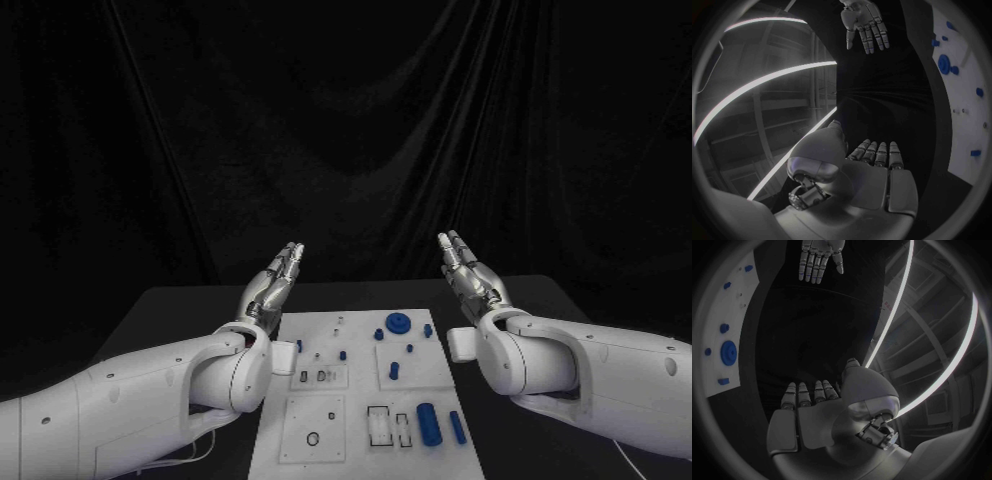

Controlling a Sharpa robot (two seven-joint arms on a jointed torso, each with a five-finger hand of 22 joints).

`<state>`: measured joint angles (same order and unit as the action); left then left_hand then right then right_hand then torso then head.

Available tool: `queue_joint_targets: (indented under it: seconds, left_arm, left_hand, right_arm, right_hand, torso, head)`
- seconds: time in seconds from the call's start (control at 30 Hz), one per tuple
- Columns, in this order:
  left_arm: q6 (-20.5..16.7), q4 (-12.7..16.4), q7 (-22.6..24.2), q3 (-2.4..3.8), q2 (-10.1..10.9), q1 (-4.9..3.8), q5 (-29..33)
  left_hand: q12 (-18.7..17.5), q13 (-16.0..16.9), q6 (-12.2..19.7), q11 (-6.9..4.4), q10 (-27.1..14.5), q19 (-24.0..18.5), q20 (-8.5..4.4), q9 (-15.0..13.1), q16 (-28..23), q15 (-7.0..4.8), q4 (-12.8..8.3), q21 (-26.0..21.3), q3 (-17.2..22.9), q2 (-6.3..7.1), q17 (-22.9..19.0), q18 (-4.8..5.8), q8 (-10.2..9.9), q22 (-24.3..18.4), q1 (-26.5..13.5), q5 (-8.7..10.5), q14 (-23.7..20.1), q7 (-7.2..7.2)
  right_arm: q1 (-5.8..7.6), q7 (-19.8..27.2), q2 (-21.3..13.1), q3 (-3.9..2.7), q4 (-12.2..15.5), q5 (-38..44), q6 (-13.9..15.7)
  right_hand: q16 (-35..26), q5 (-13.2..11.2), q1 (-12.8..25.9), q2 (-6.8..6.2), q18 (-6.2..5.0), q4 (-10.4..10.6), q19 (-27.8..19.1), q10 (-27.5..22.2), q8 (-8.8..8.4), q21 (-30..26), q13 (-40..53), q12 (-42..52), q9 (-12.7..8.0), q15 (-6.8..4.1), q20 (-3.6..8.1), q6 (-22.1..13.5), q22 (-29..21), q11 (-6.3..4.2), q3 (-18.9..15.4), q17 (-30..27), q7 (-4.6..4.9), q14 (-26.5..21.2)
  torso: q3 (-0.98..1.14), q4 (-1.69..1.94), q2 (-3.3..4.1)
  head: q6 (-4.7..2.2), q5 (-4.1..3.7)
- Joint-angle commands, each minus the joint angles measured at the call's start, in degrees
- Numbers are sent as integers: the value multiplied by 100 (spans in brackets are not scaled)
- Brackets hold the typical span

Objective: Assemble the parts on the task board

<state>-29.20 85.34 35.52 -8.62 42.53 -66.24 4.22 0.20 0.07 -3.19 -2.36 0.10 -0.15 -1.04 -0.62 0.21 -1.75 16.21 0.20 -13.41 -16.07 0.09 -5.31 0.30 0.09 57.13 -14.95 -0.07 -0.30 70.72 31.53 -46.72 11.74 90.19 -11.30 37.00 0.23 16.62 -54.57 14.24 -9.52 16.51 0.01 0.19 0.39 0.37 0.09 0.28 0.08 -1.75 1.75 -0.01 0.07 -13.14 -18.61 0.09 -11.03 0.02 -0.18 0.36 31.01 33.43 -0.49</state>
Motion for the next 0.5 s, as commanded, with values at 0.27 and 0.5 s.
queue_joint_targets:
  seconds: [0.27, 0.5]
  left_arm:
    - [1866, -207, 1290, -324, -116, -289, 646]
    - [2343, -279, 1250, -350, -104, -307, 668]
  left_hand:
    - [-20, -7, -85, -41, -10, 15, -4, -14, -21, -141, 55, -20, -25, -28, -9, -83, 45, -9, 158, -42, 7, -8]
    - [-20, -7, -92, -62, -10, 15, 397, -13, -21, 13, 57, -20, -40, -44, -9, -280, 43, -9, 225, -111, 7, -82]
  right_arm:
    - [31, 139, -11, 15, 19, -422, -368]
    - [32, -42, -69, 15, -48, -342, -563]
  right_hand:
    - [-23, -11, -125, -44, -69, 4, -1, -19, -34, -37, -9, -28, -3, -1243, 577, 17, -7, 74, -56, -9, 110, -2]
    - [-23, -4, -243, -110, -67, 3, -1, -19, -22, -37, -9, -28, 8, -1065, 341, 57, -7, 205, -42, -9, 227, -2]
  torso:
    - [-1, 1, 0]
    - [-1, 3, -5]
  head:
    - [1, 0]
    - [188, -18]
